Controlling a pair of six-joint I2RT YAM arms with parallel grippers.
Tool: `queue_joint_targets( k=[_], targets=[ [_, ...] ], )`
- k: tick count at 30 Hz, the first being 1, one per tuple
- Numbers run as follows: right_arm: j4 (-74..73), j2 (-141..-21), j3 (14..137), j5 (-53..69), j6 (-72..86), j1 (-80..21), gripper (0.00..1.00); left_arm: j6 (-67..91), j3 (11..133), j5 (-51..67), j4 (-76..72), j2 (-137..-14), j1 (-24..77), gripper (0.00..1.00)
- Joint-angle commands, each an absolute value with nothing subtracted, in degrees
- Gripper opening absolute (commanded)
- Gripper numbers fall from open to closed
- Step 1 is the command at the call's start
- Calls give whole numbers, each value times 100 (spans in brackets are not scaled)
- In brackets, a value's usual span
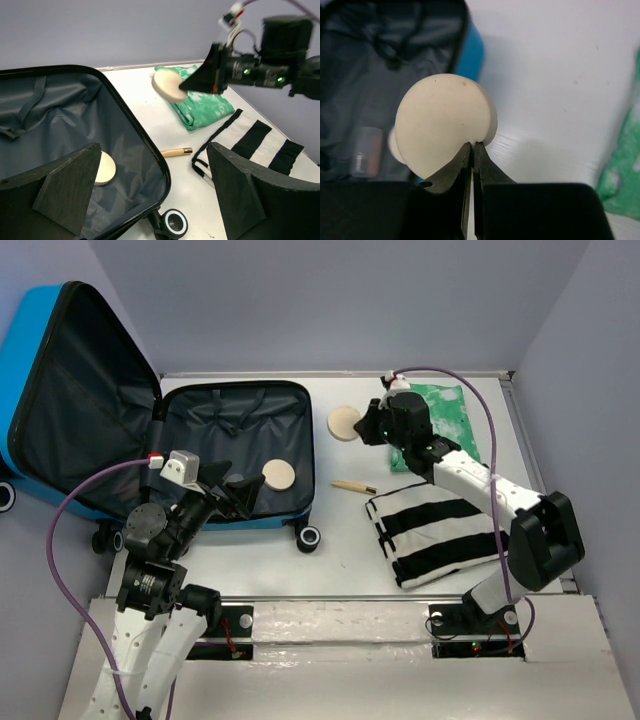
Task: Pack the luggage
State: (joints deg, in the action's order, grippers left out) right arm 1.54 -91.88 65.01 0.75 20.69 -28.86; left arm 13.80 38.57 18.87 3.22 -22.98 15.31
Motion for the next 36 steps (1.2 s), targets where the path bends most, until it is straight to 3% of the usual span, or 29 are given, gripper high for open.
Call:
queue_joint_targets(
  k=[1, 3, 4, 5, 6, 8, 10, 13, 18, 23, 32, 34, 36],
  targets=[
    [765, -8946, 7109, 614, 2021, -3688, 7, 1362, 3788, 1951, 70, -2276, 1521, 99],
    [660, -9211, 7495, 834, 1934, -4024, 10, 1362, 3797, 1951, 62, -2285, 1503, 99],
    [537, -9559, 7723, 896, 1873, -4156, 17, 1362, 3797, 1942, 62, -2294, 1503, 99],
    [136, -9710, 8195, 905, 1802, -4227, 30, 1362, 3797, 1942, 70, -2294, 1503, 99],
    [-16, -9834, 8365, 870, 1715, -4228, 59, 1362, 3797, 1934, 70, -2294, 1503, 99],
    [-334, -9783, 8245, 434, 1530, -4141, 88, 1362, 3797, 1942, 88, -2276, 1503, 99],
    [-386, -9477, 7903, 456, 1310, -3912, 88, 1362, 3788, 1951, 88, -2241, 1503, 99],
    [-500, -9211, 7112, 1036, 950, -3402, 80, 1371, 3797, 1986, 70, -2232, 1512, 99],
    [-1493, -9491, 6776, 800, 248, -3235, 71, 1389, 3797, 2039, 53, -2215, 1521, 99],
    [-1897, -9896, 6794, 870, -228, -3173, 78, 1389, 3797, 2030, 44, -2294, 1538, 99],
    [-2241, -10933, 7241, 871, -343, -3173, 73, 1380, 3788, 2013, 53, -2294, 1547, 99],
    [-2232, -11074, 7373, 861, -316, -3173, 64, 1380, 3797, 2021, 53, -2294, 1547, 99],
    [-2189, -11223, 7557, 844, -343, -3173, 47, 1380, 3788, 2021, 61, -2294, 1547, 99]
  ],
)
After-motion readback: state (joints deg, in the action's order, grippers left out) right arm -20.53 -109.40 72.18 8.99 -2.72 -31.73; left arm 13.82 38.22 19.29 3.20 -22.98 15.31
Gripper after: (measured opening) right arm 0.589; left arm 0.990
